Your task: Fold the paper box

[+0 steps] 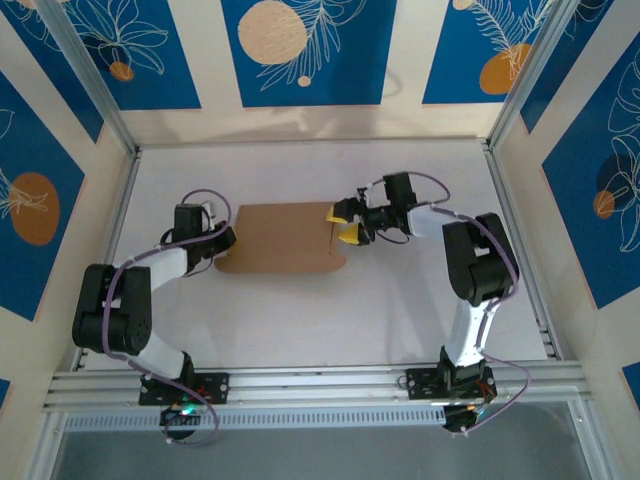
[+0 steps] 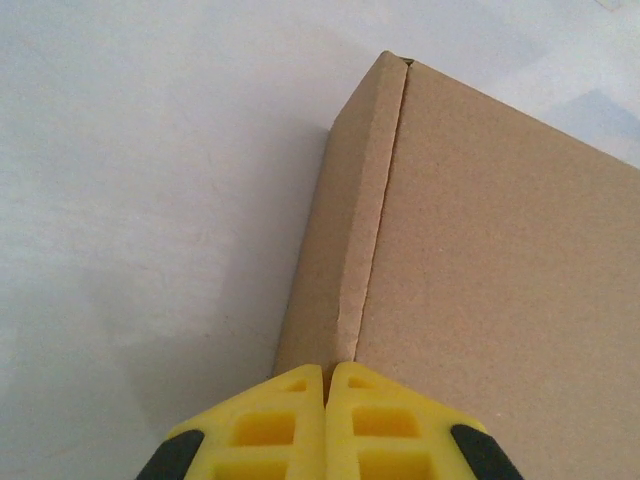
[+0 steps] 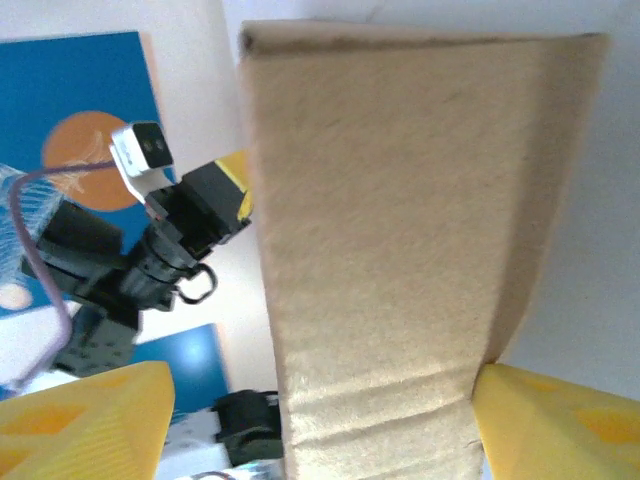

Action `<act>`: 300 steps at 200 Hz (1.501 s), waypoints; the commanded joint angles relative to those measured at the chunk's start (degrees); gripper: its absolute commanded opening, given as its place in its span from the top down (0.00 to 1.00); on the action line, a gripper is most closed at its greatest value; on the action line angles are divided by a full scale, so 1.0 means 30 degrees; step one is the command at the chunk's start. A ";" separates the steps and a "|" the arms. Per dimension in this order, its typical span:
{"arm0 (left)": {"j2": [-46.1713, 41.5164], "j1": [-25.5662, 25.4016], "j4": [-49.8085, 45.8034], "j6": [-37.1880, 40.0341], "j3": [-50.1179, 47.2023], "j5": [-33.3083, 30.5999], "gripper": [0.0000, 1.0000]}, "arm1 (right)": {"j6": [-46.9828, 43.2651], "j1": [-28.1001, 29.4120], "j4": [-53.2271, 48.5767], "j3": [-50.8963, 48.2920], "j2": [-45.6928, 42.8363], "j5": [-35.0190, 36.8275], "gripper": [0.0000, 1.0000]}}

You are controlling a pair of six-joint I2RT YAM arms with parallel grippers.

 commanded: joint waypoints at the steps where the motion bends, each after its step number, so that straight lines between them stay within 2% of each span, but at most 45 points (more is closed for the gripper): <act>1: 0.1520 -0.0727 -0.4548 0.0281 -0.1111 0.1204 1.00 | -0.5287 0.2334 -0.5641 0.1452 -0.1054 0.1810 0.19; 18: 0.1716 -0.0714 -0.4523 0.0256 -0.1104 0.1265 1.00 | -0.5123 0.2502 -0.4922 0.0976 -0.1162 0.2603 0.18; 45: 0.1762 -0.0712 -0.4824 0.0437 -0.0972 0.1201 1.00 | -0.3467 0.2146 -0.2233 0.0068 -0.0953 0.0882 0.19; 58: 0.1769 -0.0730 -0.4873 0.0437 -0.0950 0.1204 1.00 | -0.3918 0.2130 -0.2431 0.0186 -0.1096 0.0966 0.19; 85: 0.1871 -0.0717 -0.5122 0.0499 -0.0804 0.1229 1.00 | -0.7353 0.2699 -0.6426 0.1694 -0.1692 0.4480 0.18; 103: 0.1958 -0.0729 -0.5196 0.0487 -0.0702 0.1260 1.00 | -0.8037 0.2933 -0.7098 0.1930 -0.1988 0.5559 0.16; 184: 0.2200 -0.0730 -0.5430 0.0587 -0.0453 0.1301 1.00 | -0.9900 0.3916 -0.2753 -0.1153 -0.6540 0.8427 0.16; 246: 0.2244 -0.0701 -0.5419 0.0602 -0.0416 0.1406 1.00 | -1.2351 0.5706 -0.0241 -0.2875 -0.7608 1.1251 0.11; 259: 0.2284 -0.0693 -0.5386 0.0534 -0.0407 0.1416 1.00 | -1.1387 0.5739 0.0362 -0.2955 -0.7583 1.2113 0.04; 272: 0.2304 -0.0727 -0.5282 0.0472 -0.0460 0.1495 1.00 | -0.9062 0.5411 0.0601 -0.2637 -0.7101 1.2027 0.03; 290: 0.2277 -0.0715 -0.5120 0.0322 -0.0554 0.1570 1.00 | -0.4032 0.4614 0.1727 -0.2655 -0.6392 1.1043 0.03; 300: 0.2285 -0.0722 -0.4995 0.0237 -0.0632 0.1643 1.00 | -0.0792 0.4121 0.3975 -0.3478 -0.6209 0.9923 0.03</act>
